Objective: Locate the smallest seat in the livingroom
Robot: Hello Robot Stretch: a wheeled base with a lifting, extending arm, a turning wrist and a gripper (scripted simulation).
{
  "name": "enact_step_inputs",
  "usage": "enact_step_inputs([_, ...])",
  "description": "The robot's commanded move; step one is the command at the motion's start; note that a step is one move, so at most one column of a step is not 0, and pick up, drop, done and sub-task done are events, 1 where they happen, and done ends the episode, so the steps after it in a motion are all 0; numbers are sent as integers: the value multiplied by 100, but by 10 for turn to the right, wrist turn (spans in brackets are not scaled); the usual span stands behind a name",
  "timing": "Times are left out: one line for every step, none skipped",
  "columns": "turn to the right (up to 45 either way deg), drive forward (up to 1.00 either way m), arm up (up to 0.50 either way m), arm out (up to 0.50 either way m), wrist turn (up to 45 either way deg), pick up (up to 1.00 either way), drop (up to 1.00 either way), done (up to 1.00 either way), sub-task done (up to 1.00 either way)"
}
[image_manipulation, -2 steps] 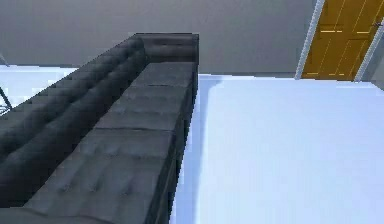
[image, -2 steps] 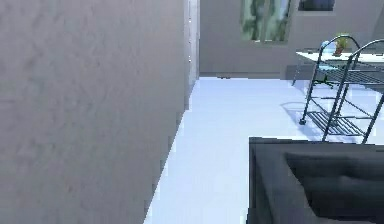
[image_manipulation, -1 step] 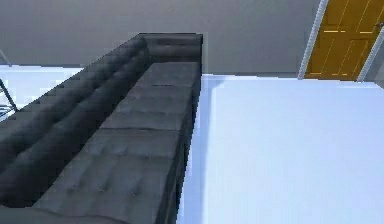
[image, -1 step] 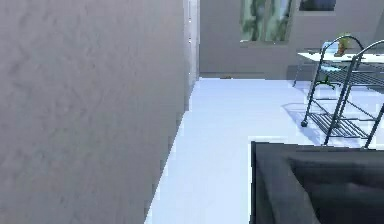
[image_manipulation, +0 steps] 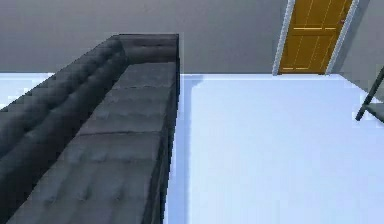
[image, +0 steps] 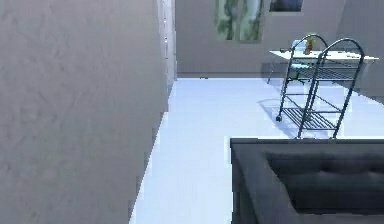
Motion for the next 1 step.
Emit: enact_step_inputs([0, 100, 0, 0, 0, 0, 0, 0, 0])
